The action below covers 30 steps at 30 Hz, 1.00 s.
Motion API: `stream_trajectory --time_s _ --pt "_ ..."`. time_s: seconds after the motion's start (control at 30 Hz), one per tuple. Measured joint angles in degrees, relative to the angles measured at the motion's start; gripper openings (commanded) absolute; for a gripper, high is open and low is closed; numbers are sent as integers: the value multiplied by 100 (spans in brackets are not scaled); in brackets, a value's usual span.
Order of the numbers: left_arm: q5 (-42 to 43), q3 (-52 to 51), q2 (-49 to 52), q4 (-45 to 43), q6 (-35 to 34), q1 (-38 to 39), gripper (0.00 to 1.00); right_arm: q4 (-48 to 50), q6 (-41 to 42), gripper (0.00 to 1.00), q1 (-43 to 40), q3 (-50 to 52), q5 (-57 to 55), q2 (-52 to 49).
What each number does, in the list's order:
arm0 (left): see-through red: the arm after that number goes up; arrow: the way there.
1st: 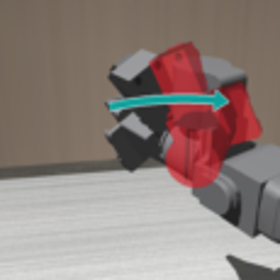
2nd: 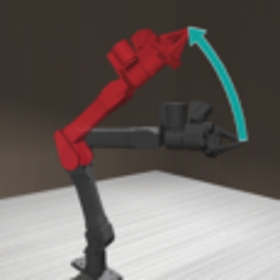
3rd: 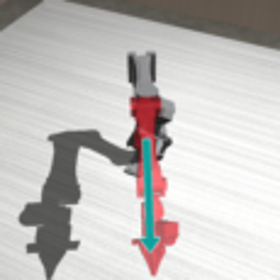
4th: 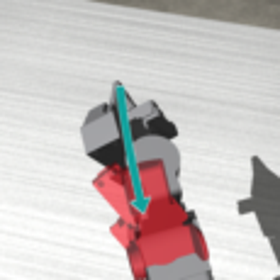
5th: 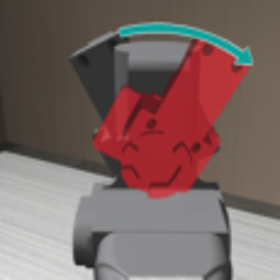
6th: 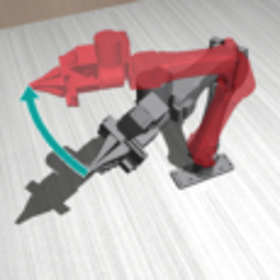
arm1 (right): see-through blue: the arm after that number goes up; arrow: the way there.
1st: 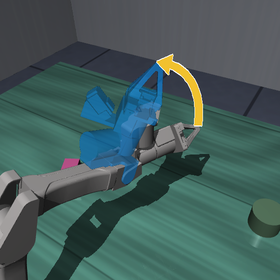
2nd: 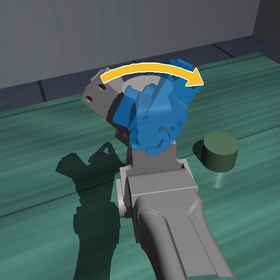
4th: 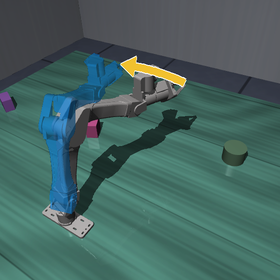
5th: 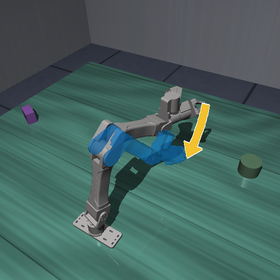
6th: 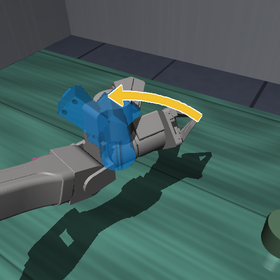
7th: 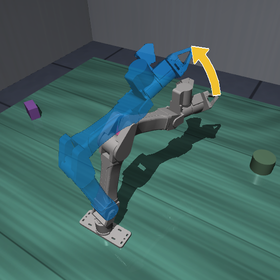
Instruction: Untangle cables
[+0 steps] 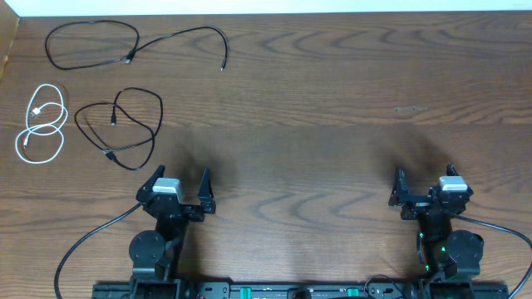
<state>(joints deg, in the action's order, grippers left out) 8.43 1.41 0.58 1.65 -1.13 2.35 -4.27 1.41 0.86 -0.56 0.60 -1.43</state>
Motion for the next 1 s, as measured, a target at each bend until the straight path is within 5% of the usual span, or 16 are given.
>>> stream_trajectory --time_s 1.0 --pt "0 0 0 0 0 -2 98 0 0 99 0 0 0 0"
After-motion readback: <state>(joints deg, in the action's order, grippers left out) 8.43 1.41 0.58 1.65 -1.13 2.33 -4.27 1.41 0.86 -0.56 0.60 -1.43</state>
